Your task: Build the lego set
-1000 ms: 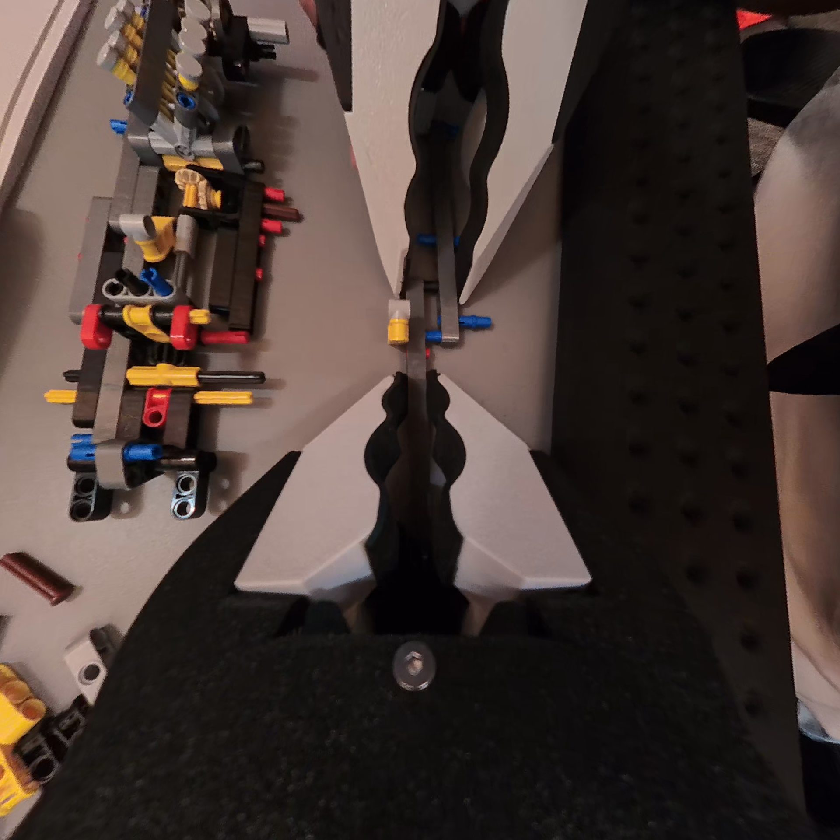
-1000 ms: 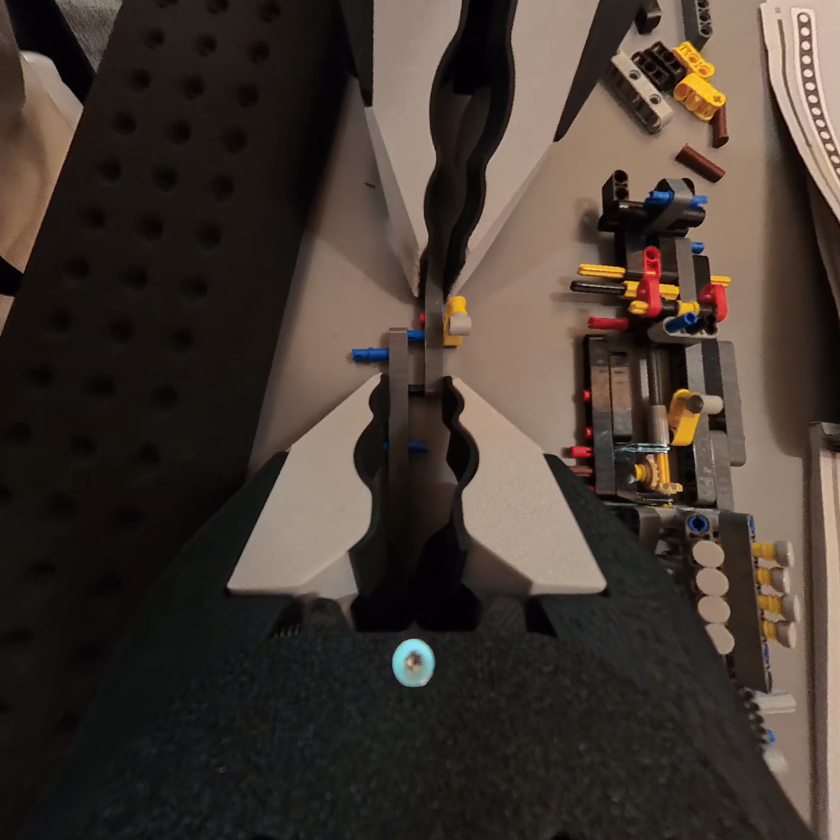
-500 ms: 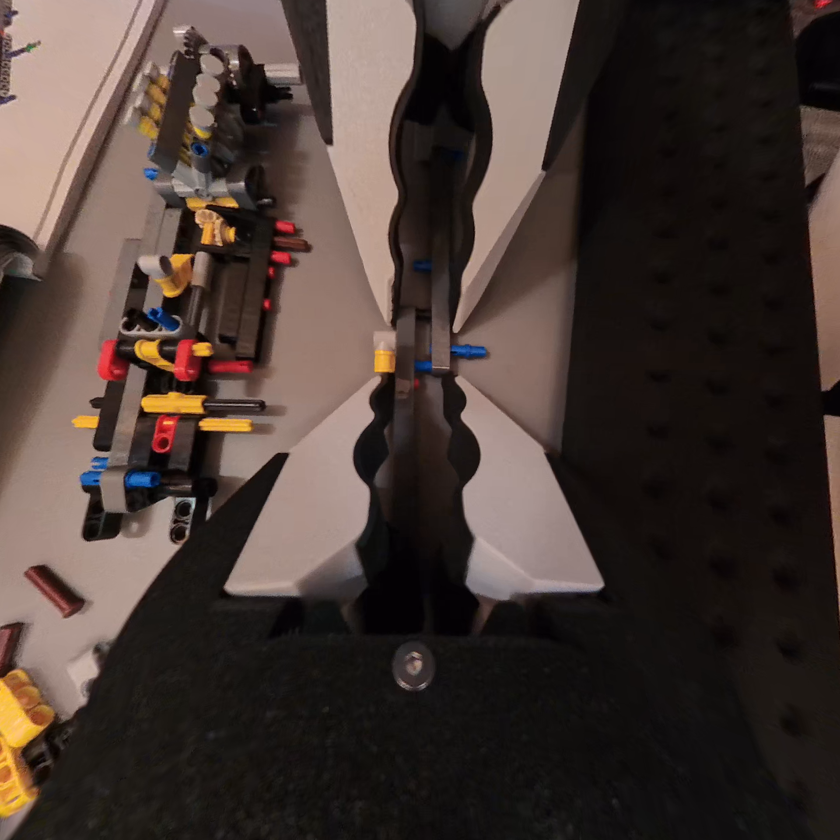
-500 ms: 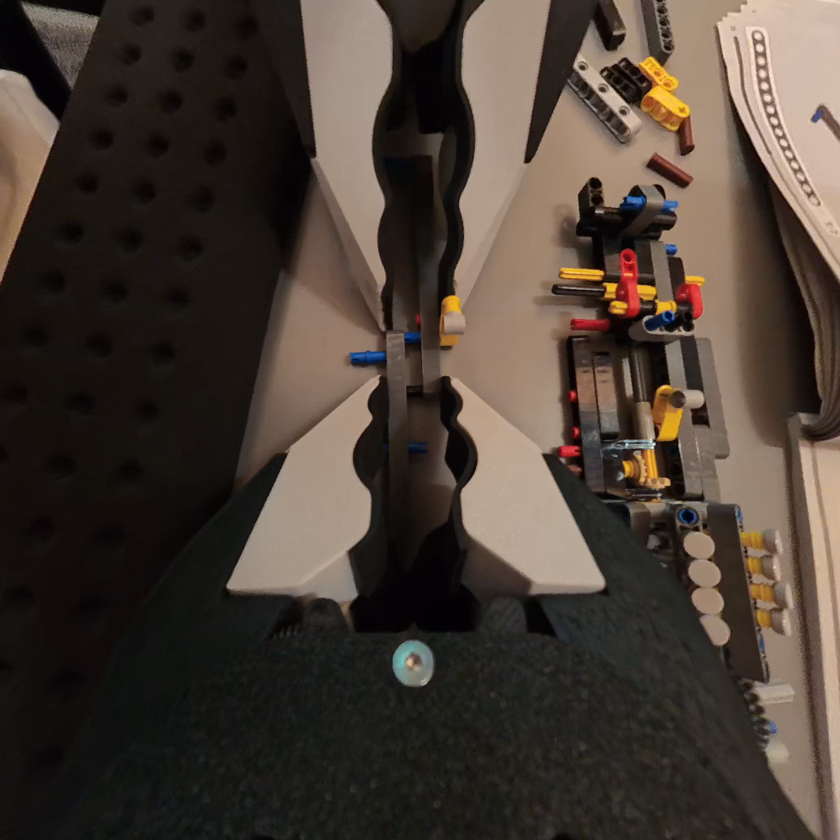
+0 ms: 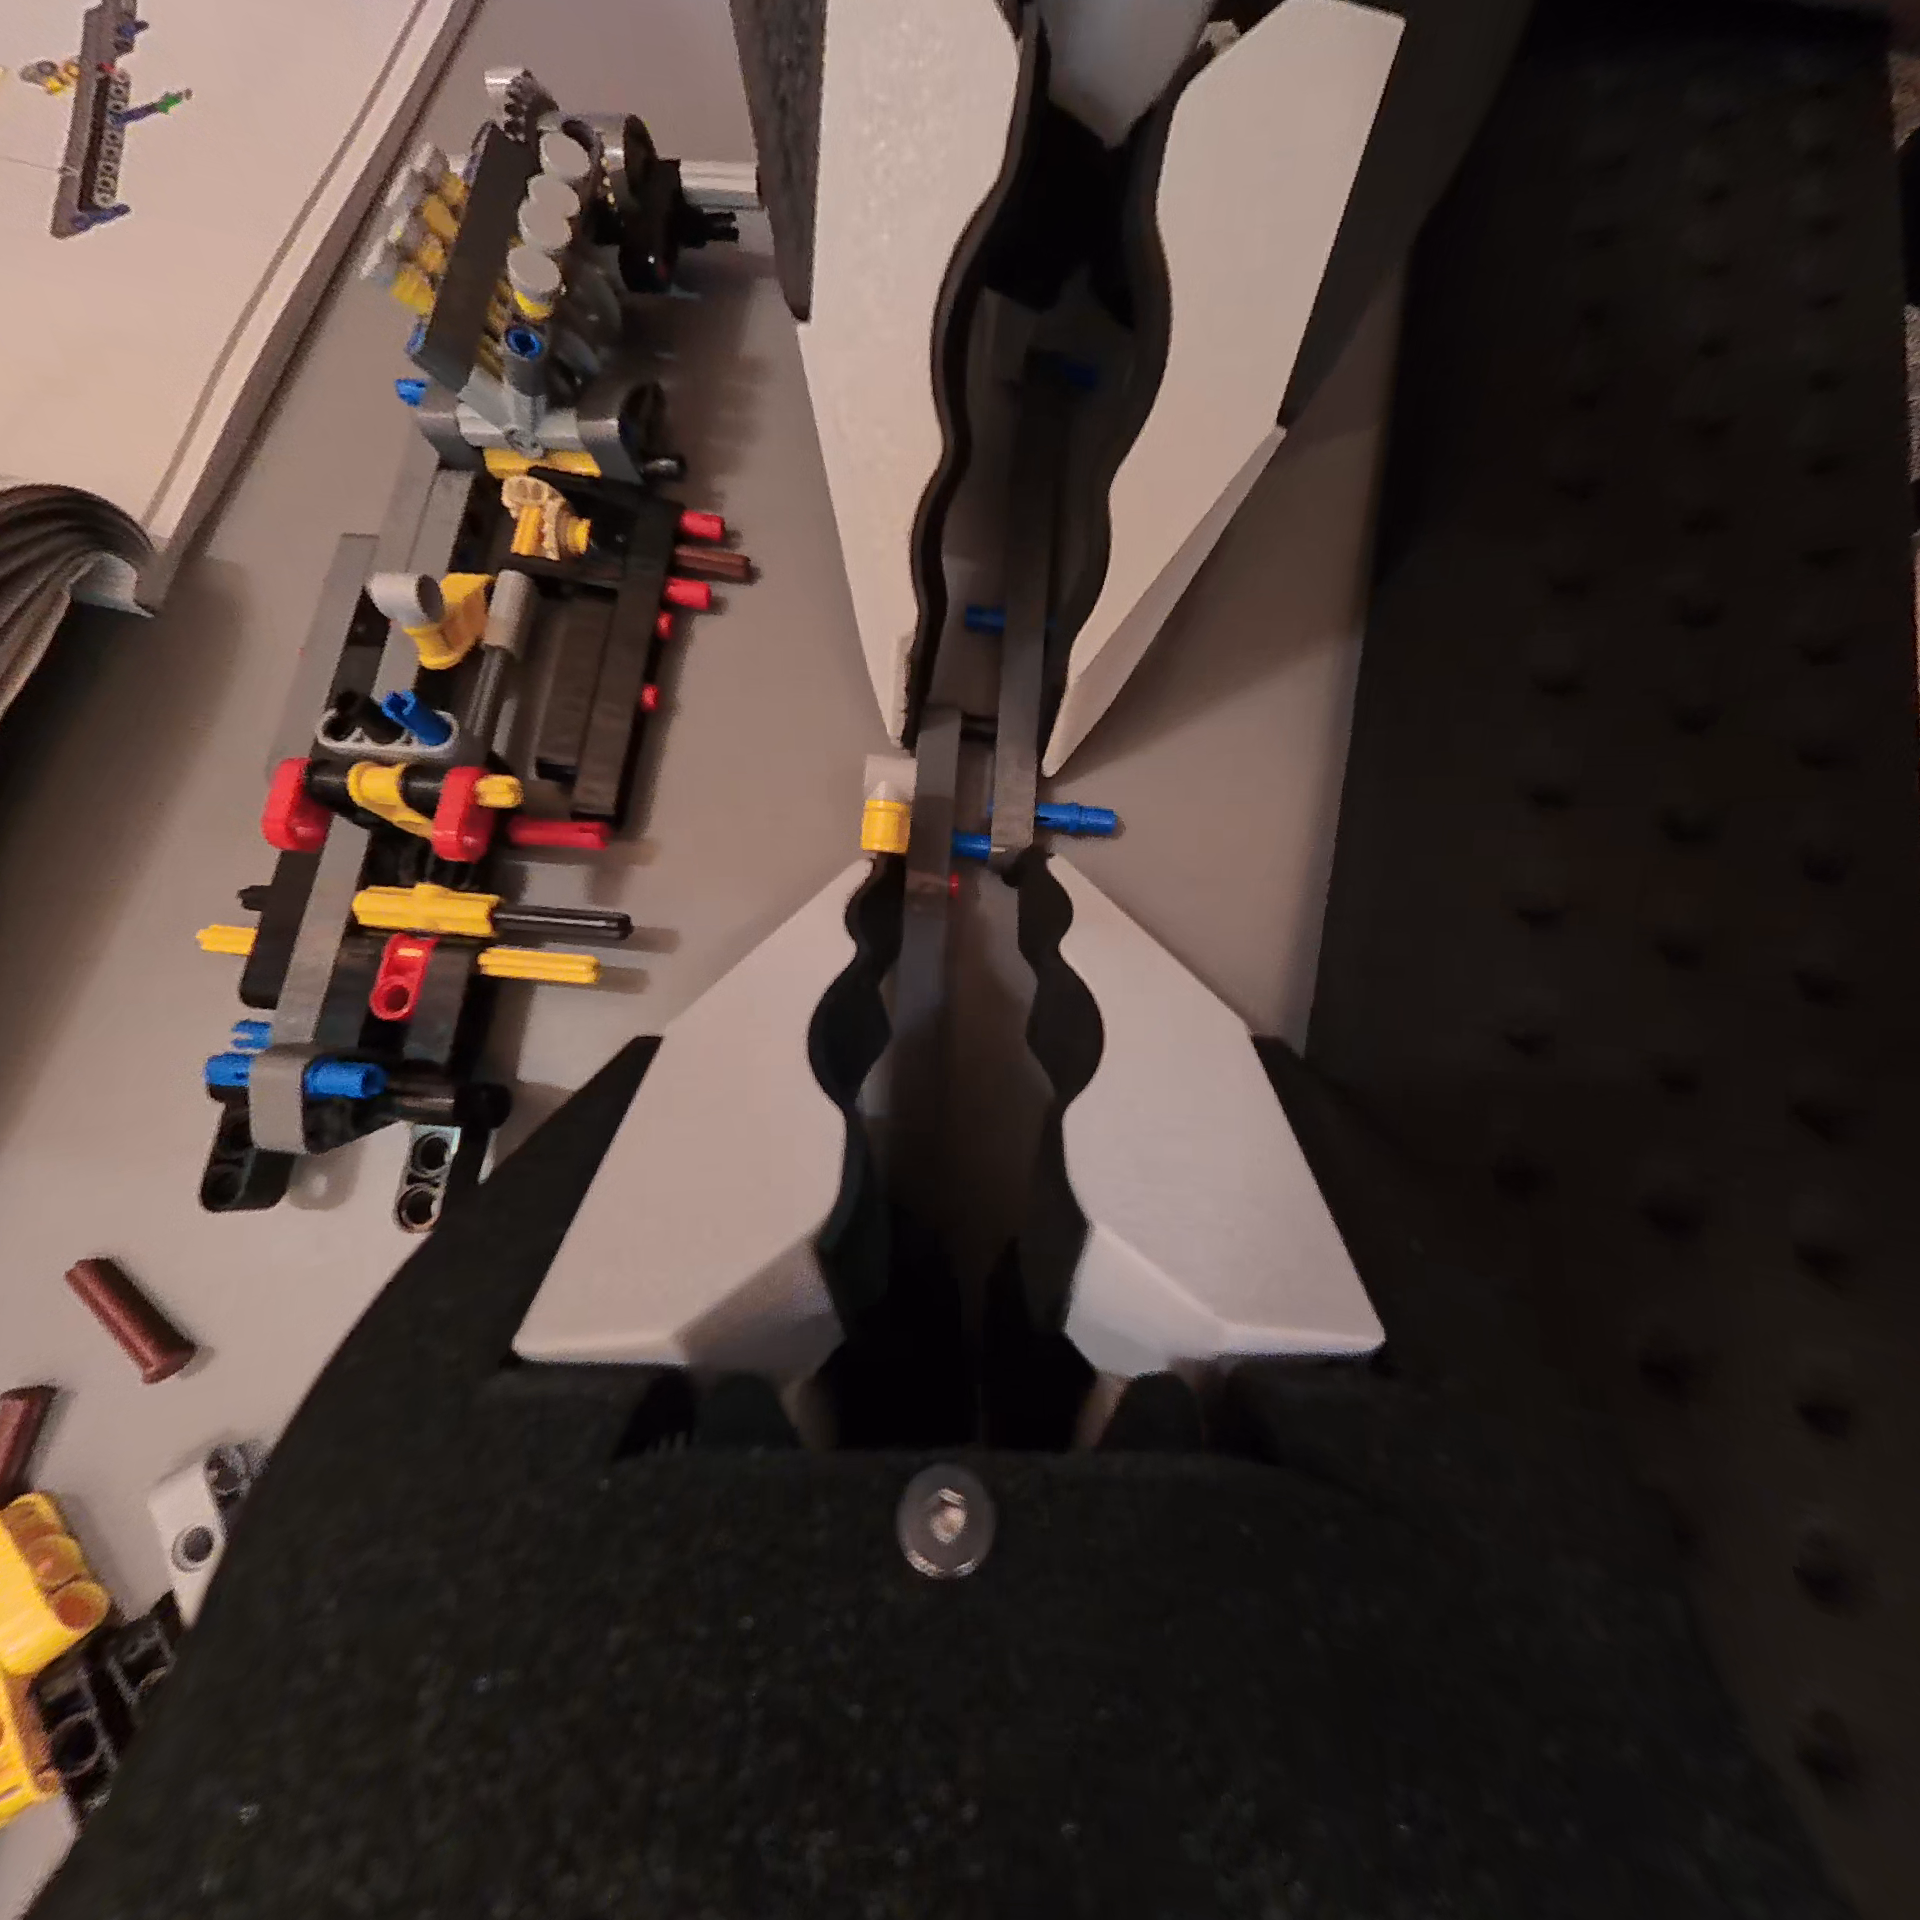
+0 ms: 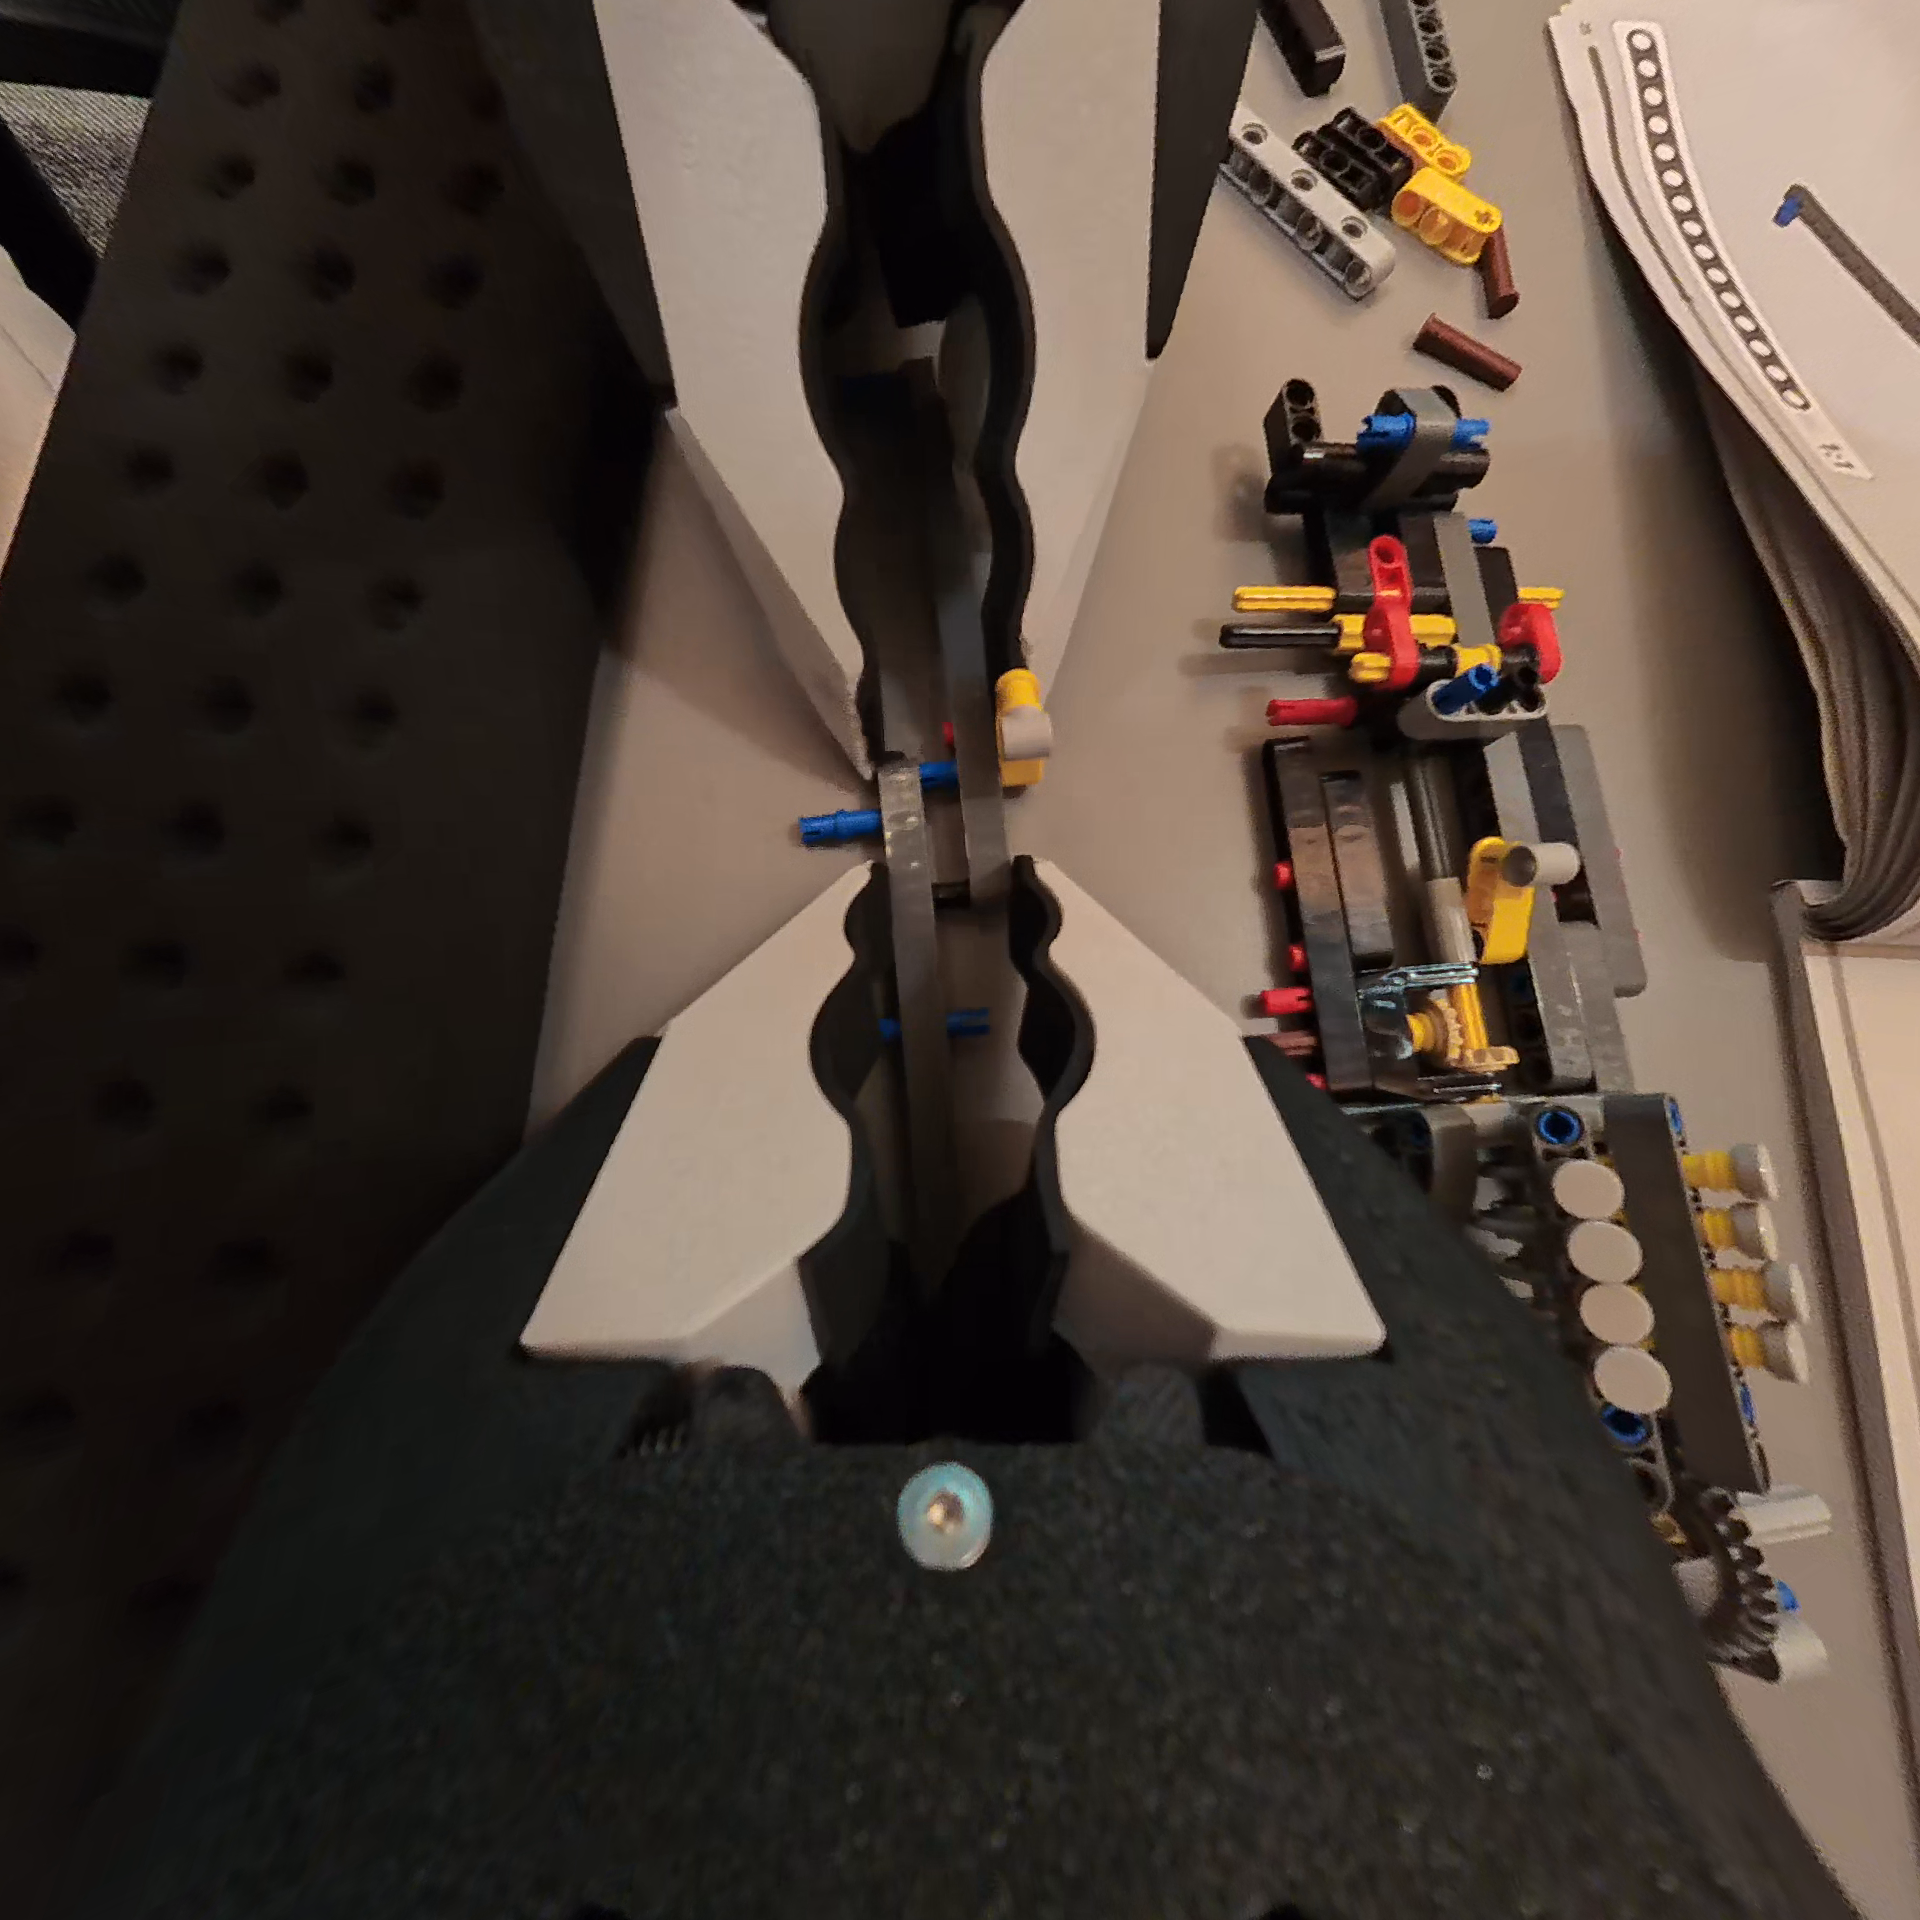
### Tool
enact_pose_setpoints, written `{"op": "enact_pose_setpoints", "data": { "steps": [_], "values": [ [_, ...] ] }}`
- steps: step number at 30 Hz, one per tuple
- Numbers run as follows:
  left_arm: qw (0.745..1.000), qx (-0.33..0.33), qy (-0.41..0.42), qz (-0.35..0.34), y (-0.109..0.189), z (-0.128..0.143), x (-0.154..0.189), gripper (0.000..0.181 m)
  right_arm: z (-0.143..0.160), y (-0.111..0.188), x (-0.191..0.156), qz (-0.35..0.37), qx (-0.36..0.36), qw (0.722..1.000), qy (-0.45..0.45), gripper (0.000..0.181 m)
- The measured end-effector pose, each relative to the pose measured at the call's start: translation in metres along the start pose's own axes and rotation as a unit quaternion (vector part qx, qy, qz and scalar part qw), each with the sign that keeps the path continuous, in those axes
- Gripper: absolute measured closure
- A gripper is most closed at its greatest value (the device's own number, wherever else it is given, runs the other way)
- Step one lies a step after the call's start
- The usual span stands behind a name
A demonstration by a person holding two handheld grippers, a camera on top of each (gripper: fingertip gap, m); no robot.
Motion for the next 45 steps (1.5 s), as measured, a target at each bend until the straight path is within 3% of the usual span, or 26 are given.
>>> {"op": "enact_pose_setpoints", "data": {
  "steps": [11, 19, 23, 45],
  "values": [
    [1.000, 0.005, 0.006, 0.025, 0.0016, 0.0002, 0.0023, 0.160, 0.0005, -0.0009, -0.0006, -0.012, 0.007, 1.000, -0.023, 0.159],
    [0.999, 0.010, 0.025, 0.042, 0.0038, -0.0004, 0.0036, 0.139, 0.0006, -0.0018, -0.0014, -0.020, 0.017, 0.999, -0.022, 0.159],
    [1.000, 0.006, 0.019, 0.017, 0.0007, -0.0010, -0.0021, 0.151, 0.0004, -0.0022, -0.0016, -0.019, 0.016, 0.999, -0.022, 0.159],
    [1.000, 0.002, -0.004, 0.006, -0.0007, -0.0013, -0.0010, 0.158, -0.0003, -0.0027, -0.0029, -0.018, 0.018, 1.000, -0.014, 0.166]
  ]
}}
Point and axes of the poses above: each gripper's, where its closed fingertips meet, y back along the fingers, z out of its underside, x = y × z across the jaws, the point moved 2 cm from there along y, back along the fingers, and after that the axes turned 6 degrees about -y, right-handed, at the moved point
